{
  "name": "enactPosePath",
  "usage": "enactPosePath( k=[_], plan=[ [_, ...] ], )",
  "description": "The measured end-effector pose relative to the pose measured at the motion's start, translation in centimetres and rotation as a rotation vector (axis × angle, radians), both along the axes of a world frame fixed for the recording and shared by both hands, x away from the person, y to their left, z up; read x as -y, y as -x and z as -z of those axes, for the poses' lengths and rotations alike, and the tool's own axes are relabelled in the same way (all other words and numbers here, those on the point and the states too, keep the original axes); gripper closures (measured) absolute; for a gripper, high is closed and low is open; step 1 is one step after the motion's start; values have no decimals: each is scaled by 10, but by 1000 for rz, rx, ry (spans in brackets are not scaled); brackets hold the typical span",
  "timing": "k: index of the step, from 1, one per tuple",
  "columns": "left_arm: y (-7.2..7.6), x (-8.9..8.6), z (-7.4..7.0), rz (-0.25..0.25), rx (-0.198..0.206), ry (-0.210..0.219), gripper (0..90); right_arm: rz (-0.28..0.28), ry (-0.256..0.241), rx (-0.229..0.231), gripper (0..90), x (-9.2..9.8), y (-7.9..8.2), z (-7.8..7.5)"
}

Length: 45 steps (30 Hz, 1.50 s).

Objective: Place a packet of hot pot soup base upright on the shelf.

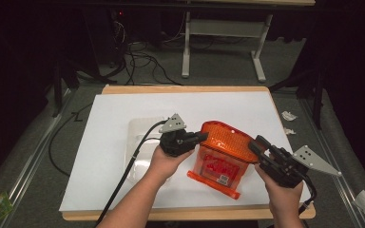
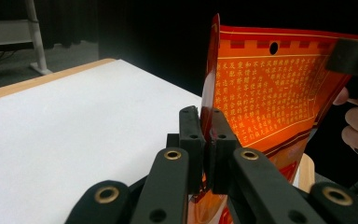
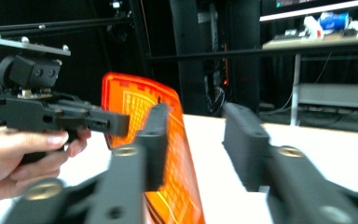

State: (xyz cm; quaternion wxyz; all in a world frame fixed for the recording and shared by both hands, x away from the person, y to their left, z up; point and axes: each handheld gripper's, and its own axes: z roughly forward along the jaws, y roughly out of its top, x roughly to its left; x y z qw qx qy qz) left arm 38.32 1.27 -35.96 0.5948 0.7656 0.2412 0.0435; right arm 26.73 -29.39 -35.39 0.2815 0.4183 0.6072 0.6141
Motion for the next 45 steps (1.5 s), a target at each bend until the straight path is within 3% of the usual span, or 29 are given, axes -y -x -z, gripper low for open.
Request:
enactPosePath(
  k=[6, 13, 17, 20, 21, 22, 24, 27, 31, 35, 38, 45],
  plan=[
    [0, 0, 0, -3, 6, -3, 877, -54, 30, -93, 364, 6, 1, 16],
    [1, 0, 0, -6, 11, -5, 874, -143, 71, -205, 344, -5, -11, 46],
    [3, -1, 0, -12, 16, -7, 869, -178, 85, -235, 395, -11, -18, 53],
    [4, -1, 0, -17, 19, -11, 861, -201, 106, -247, 508, -17, -22, 56],
    [5, -1, 0, -19, 22, -15, 836, -223, 115, -241, 584, -20, -23, 56],
    [5, -2, -1, -26, 26, -22, 836, -223, 115, -241, 584, -20, -23, 56],
    [6, -4, -2, -61, 29, -47, 745, -232, 124, -238, 612, -22, -23, 55],
    [7, -9, -1, -103, 42, -103, 526, -229, 119, -246, 652, -21, -22, 55],
    [7, -30, 2, -174, 60, -162, 379, -224, 107, -259, 688, -19, -22, 56],
    [9, -57, 0, -236, 81, -191, 320, -234, 98, -257, 706, -18, -22, 57],
    [13, -77, -2, -278, 121, -214, 307, -235, 96, -256, 711, -19, -21, 57],
    [18, -132, -4, -370, 106, -209, 287, -240, 101, -250, 714, -20, -20, 56]
  ],
)
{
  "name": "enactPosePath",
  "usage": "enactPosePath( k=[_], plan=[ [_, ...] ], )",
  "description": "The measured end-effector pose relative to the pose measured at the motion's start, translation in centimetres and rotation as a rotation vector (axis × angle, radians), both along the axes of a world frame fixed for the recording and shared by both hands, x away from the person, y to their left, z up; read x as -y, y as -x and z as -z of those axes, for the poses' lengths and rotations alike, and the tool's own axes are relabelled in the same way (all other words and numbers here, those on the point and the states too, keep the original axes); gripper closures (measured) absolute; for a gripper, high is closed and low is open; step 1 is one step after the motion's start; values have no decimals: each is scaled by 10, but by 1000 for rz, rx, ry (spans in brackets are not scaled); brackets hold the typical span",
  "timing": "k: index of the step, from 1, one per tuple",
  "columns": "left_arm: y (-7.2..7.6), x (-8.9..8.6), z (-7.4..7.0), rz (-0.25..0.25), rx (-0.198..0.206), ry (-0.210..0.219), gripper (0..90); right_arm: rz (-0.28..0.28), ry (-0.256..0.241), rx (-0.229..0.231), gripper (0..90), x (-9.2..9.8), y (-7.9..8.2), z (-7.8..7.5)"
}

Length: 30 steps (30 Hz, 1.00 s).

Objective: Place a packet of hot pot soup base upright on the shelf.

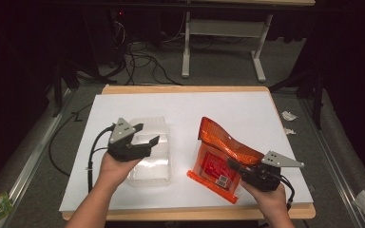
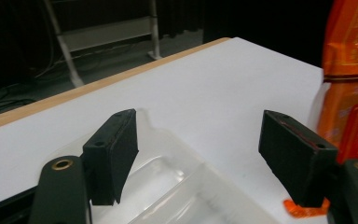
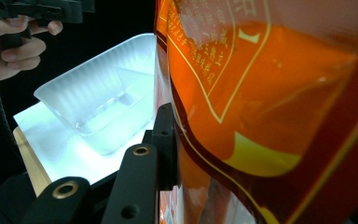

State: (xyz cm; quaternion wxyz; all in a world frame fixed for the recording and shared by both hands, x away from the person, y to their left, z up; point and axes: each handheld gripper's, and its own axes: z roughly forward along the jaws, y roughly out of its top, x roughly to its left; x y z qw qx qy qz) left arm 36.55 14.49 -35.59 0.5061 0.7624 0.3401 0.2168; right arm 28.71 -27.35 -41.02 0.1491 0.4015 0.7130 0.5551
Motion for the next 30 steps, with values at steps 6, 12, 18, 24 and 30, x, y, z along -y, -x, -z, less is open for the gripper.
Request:
enactPosePath(
  k=[6, 12, 18, 24, 30],
  plan=[
    [14, -49, 6, -90, 15, -16, 276, -6, 2, 5, 716, 0, 1, 0],
    [29, -86, 33, -151, -34, -21, 257, -7, 11, 8, 717, -2, 3, 0],
    [34, -107, 68, -170, -95, 35, 240, -2, 14, 9, 717, -3, 4, -1],
    [30, -110, 84, -152, -124, -43, 209, 4, 28, 15, 721, -8, 7, -5],
    [28, -114, 86, -152, -140, -25, 168, 24, -3, 30, 724, -12, 10, -14]
  ],
)
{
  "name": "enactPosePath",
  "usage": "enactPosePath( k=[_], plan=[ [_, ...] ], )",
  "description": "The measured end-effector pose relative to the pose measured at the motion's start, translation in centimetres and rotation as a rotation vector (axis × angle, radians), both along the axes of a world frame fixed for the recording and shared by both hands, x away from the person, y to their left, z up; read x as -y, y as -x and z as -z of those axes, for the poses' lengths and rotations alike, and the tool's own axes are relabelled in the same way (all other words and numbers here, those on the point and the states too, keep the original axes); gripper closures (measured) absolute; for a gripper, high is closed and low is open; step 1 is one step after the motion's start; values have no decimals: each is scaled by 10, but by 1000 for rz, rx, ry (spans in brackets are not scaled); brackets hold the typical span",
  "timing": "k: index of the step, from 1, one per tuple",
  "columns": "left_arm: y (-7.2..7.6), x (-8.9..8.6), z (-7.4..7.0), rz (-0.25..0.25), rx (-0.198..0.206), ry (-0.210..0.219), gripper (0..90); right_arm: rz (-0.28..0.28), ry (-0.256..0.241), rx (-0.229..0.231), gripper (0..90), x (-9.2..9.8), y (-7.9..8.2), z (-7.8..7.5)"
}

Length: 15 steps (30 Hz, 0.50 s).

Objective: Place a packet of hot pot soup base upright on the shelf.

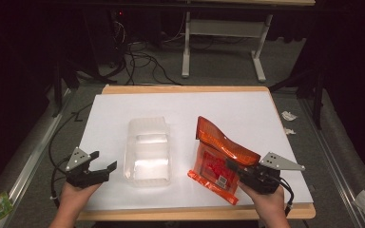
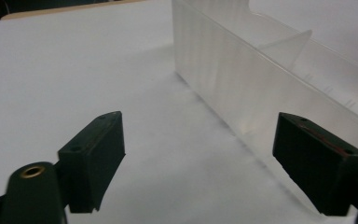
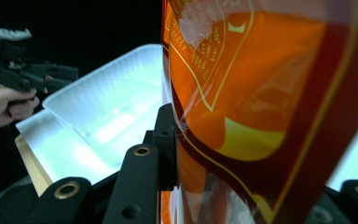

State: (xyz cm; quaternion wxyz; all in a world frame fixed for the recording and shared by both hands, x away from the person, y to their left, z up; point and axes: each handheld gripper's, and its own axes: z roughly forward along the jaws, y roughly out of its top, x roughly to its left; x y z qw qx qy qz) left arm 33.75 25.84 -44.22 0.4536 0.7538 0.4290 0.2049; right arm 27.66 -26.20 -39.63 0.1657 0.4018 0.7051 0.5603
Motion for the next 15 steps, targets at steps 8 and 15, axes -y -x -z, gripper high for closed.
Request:
enactPosePath(
  k=[8, 15],
  plan=[
    [0, -1, -1, 2, 16, 21, 141, 59, -27, 66, 724, -2, 4, -18],
    [1, -7, -1, -2, 39, 50, 155, 72, -41, 105, 724, -15, -2, -32]
  ],
)
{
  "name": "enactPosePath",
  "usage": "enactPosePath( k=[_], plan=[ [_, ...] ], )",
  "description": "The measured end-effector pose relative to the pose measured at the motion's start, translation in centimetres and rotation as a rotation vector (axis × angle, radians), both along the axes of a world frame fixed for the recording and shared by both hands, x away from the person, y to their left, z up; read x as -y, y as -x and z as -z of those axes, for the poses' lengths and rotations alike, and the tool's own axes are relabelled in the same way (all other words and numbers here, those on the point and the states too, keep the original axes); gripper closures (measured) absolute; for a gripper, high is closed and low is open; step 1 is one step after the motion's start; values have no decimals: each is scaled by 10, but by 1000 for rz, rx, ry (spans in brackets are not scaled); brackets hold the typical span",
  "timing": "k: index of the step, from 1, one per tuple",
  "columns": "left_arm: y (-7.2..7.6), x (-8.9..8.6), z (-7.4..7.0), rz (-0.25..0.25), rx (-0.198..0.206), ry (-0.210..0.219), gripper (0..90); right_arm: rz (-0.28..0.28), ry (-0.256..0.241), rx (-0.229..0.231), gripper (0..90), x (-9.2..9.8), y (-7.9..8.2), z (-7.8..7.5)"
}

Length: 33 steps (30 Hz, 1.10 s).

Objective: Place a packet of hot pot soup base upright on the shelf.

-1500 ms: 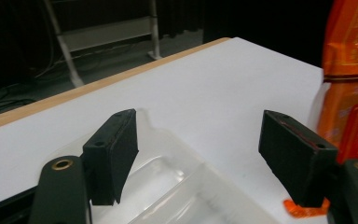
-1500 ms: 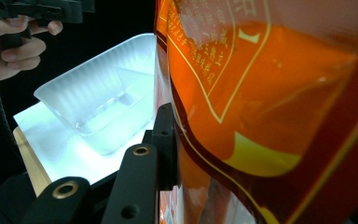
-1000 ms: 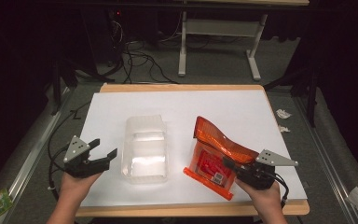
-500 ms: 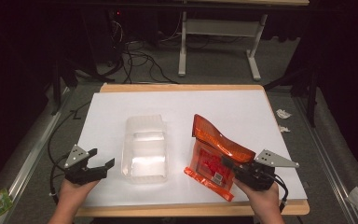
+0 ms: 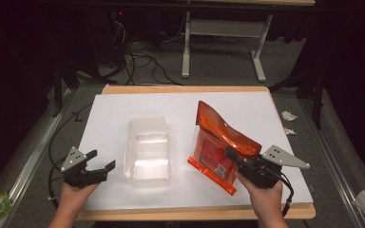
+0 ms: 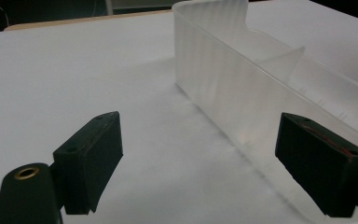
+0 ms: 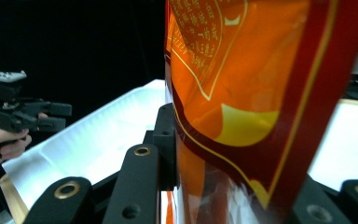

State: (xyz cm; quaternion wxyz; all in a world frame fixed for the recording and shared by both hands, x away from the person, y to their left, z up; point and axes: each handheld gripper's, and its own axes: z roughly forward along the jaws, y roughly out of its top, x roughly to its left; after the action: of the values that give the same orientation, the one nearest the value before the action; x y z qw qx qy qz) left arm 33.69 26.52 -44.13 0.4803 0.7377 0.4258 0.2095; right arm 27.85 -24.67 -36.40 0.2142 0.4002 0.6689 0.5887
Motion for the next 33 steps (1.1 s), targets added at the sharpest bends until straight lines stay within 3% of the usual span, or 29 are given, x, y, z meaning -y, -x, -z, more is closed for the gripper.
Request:
enactPosePath(
  k=[5, 14, 21, 33],
  plan=[
    [1, -2, 0, 3, 2, 19, 157, -2, -11, 16, 724, -16, -10, -8],
    [2, -3, -1, 18, 7, 3, 161, -20, -33, 35, 724, -50, -27, -24],
    [2, -3, -1, 24, 7, 19, 161, -41, -47, 55, 724, -79, -36, -35],
    [2, -5, -1, 25, 9, 31, 161, -91, -38, 60, 724, -123, -50, -36]
  ],
)
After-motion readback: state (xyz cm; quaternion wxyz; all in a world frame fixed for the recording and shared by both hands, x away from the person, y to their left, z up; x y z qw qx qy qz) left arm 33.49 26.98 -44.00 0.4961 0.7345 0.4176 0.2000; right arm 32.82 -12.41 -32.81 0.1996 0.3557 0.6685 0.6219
